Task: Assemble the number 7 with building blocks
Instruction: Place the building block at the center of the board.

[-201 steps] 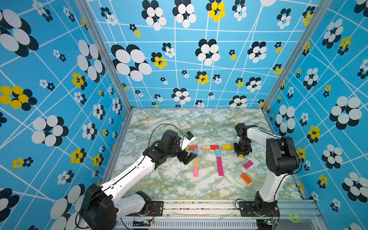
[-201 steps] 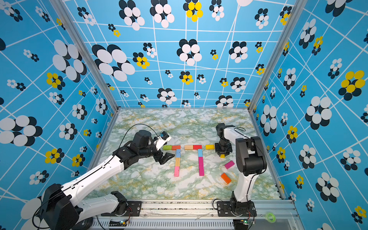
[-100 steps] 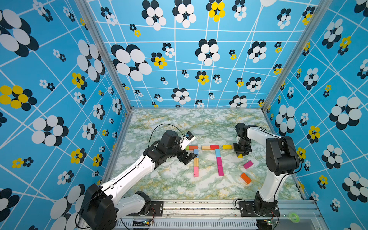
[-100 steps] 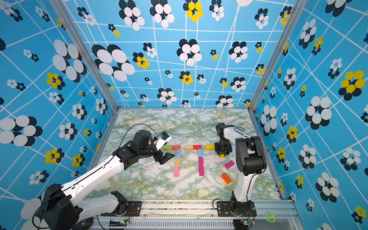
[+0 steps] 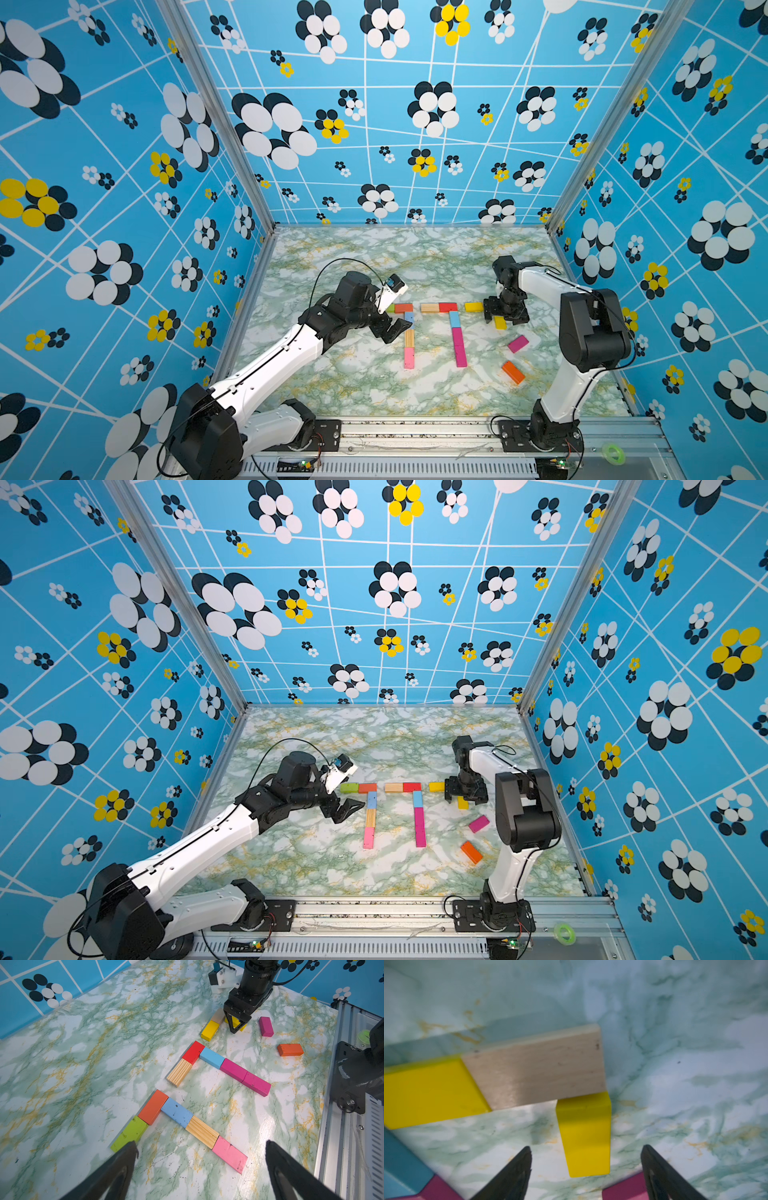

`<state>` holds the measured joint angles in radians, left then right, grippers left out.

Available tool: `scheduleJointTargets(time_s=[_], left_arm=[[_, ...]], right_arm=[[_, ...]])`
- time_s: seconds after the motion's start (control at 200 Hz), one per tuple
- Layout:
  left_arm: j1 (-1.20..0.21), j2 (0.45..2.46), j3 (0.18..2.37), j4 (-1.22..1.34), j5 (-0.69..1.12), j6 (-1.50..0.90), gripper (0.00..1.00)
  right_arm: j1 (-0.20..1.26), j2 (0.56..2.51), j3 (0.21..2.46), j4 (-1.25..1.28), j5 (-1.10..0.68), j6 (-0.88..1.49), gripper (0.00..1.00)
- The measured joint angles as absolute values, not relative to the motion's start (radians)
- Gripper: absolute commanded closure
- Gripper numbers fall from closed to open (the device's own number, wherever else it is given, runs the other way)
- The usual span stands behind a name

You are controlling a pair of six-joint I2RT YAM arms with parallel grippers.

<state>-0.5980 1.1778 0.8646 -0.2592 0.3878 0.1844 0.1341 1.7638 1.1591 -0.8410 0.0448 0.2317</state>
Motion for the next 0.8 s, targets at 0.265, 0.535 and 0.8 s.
scheduleJointTargets(time_s=[0.265,0.535,0.8], left_arm=[[-0.598,1.169,0.860,-0.246,0.409,0.176,0.01],[-0.648,1.190,0.838,-0.215,0.577,0.212,0.01],[-0.655,1.194,0.838,-0.216,0.591,0.238,0.01]], right_arm=[[0.135,1.223,0.981,-0.717,-0.093,0.527,0.01],[0.155,1.186,0.760,-0.588,-0.208,0.781,0.02],[0.155,1.291,0.748,-0.480,-0.230,0.817,0.04]])
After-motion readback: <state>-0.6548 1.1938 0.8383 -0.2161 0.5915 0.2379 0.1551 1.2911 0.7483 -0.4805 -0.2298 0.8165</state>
